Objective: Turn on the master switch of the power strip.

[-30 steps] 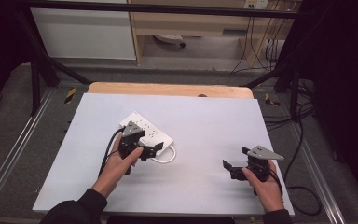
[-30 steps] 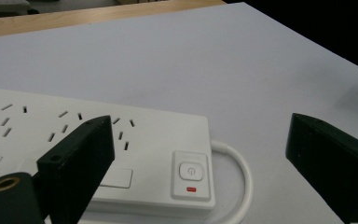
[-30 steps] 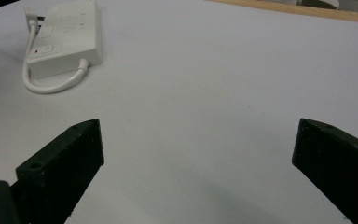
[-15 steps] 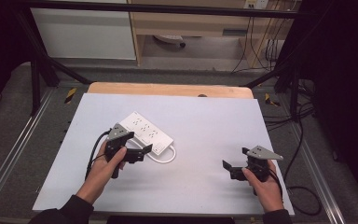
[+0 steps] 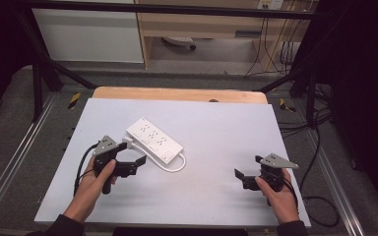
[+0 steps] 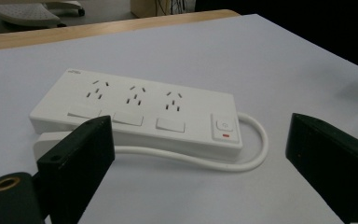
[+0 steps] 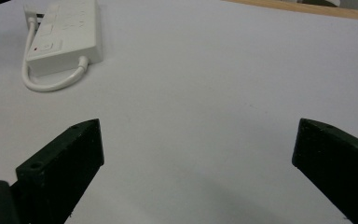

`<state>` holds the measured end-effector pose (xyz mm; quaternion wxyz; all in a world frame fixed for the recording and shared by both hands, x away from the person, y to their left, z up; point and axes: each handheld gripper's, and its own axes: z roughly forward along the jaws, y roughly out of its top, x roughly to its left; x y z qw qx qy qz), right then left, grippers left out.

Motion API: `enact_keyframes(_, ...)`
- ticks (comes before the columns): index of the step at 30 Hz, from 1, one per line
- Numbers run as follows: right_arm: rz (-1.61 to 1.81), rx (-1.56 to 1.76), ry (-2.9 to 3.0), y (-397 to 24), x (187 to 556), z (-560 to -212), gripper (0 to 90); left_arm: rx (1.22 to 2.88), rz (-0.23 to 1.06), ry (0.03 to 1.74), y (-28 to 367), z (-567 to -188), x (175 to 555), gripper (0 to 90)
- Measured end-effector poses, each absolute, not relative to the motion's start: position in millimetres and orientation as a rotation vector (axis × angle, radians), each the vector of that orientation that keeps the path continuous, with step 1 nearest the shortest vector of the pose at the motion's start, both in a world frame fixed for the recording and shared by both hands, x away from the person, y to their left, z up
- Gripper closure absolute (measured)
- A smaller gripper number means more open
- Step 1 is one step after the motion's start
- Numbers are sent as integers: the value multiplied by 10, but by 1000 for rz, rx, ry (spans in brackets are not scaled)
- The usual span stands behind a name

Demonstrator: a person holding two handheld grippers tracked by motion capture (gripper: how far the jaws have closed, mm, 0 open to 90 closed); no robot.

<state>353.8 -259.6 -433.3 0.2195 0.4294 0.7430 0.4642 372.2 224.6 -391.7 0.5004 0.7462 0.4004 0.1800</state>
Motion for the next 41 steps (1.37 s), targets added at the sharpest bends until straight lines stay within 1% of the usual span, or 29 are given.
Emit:
enact_keyframes(4, 1283, 1191, 2056, -2596, 3539, -4336, 25, 1790, 473, 979, 2357, -3930, 3655, 81)
enact_keyframes(19, 1279, 1190, 2055, -2579, 3545, -4347, 25, 1726, 504, 1033, 2766, -3984, 3422, 81)
enact_keyframes(30, 1266, 1192, 2053, -2582, 3555, -4363, 25, 1674, 559, 1091, 3079, -4095, 3312, 83)
enact_keyframes(41, 1201, 1224, 2059, -2568, 3619, -4452, 26, 1688, 564, 1132, 3154, -4262, 3264, 86)
